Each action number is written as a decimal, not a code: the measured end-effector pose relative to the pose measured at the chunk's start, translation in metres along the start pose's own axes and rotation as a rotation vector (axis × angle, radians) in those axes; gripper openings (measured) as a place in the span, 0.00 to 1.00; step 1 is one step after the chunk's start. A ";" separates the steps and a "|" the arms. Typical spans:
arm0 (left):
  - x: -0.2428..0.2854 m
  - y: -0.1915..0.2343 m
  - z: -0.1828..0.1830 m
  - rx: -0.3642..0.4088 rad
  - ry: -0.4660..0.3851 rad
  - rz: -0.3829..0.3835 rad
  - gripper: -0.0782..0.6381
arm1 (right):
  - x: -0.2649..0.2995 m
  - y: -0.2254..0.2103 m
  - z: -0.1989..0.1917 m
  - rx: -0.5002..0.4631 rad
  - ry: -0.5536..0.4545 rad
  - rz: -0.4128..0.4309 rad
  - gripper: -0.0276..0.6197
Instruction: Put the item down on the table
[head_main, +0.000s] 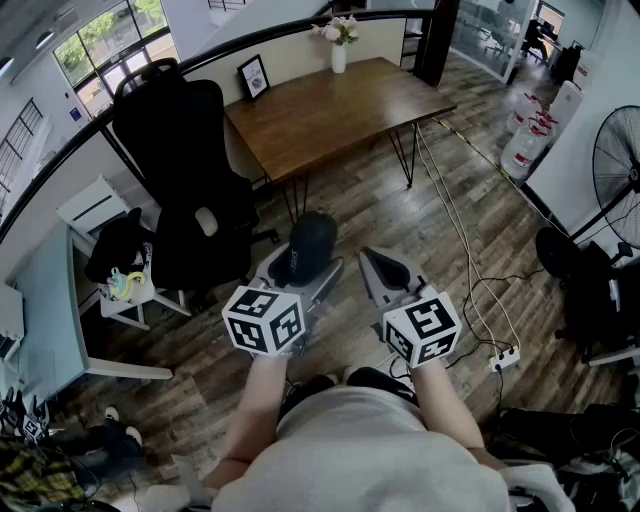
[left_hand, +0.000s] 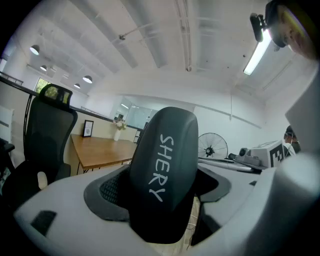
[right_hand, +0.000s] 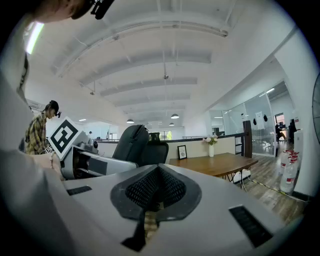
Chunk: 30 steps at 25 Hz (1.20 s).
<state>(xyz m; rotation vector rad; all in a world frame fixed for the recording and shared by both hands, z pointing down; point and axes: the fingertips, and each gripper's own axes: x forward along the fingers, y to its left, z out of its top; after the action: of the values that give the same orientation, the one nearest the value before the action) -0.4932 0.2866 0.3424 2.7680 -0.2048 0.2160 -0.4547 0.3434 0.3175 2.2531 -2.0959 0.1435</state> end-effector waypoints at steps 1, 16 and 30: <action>0.001 0.000 -0.001 0.000 0.007 -0.003 0.66 | 0.001 0.000 0.000 -0.019 0.006 0.004 0.06; 0.008 0.001 -0.013 0.014 0.049 0.025 0.66 | 0.000 -0.007 -0.007 -0.053 0.030 0.006 0.06; 0.044 -0.008 -0.012 0.014 0.037 0.040 0.66 | -0.007 -0.053 -0.021 0.015 0.026 0.018 0.06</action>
<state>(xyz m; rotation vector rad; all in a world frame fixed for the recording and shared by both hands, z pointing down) -0.4501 0.2933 0.3582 2.7734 -0.2500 0.2802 -0.4030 0.3570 0.3388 2.2281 -2.1102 0.1892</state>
